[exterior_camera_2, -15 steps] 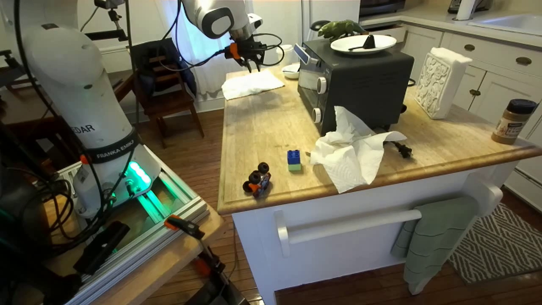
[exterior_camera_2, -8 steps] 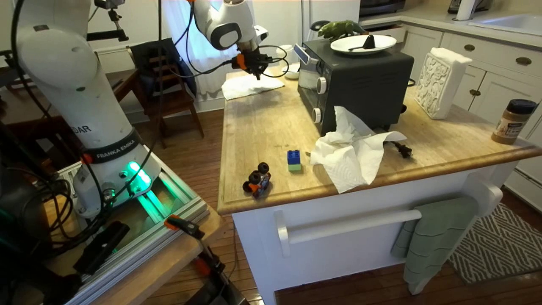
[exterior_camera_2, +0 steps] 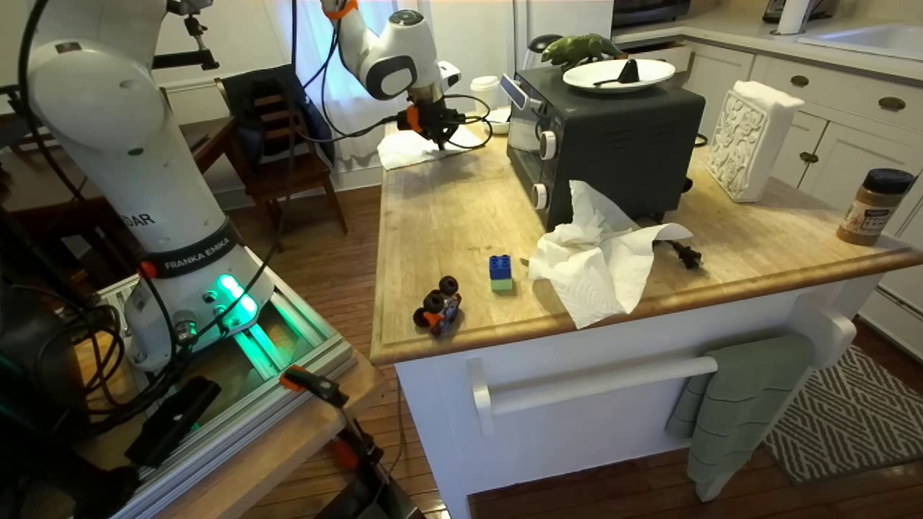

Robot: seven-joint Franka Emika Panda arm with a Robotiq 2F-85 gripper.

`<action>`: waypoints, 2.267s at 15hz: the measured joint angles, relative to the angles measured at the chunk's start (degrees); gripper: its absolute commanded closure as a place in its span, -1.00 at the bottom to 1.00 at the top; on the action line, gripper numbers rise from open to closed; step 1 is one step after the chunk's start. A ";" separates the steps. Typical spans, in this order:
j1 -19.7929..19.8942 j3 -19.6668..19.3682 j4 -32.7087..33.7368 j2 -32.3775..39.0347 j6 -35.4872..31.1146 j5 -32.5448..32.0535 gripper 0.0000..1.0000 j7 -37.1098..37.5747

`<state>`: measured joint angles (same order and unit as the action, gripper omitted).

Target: Move the towel to the right

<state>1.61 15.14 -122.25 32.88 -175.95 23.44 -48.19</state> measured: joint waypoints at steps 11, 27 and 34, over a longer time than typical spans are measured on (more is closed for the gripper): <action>-0.81 -5.66 -3.08 -2.27 -0.01 -14.18 1.00 31.51; -0.75 -16.43 -17.03 -11.75 0.84 -16.22 1.00 46.78; 3.54 -17.24 -20.83 -14.97 3.94 -18.47 1.00 41.04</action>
<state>5.15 -2.10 -143.08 17.91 -172.01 4.97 -7.16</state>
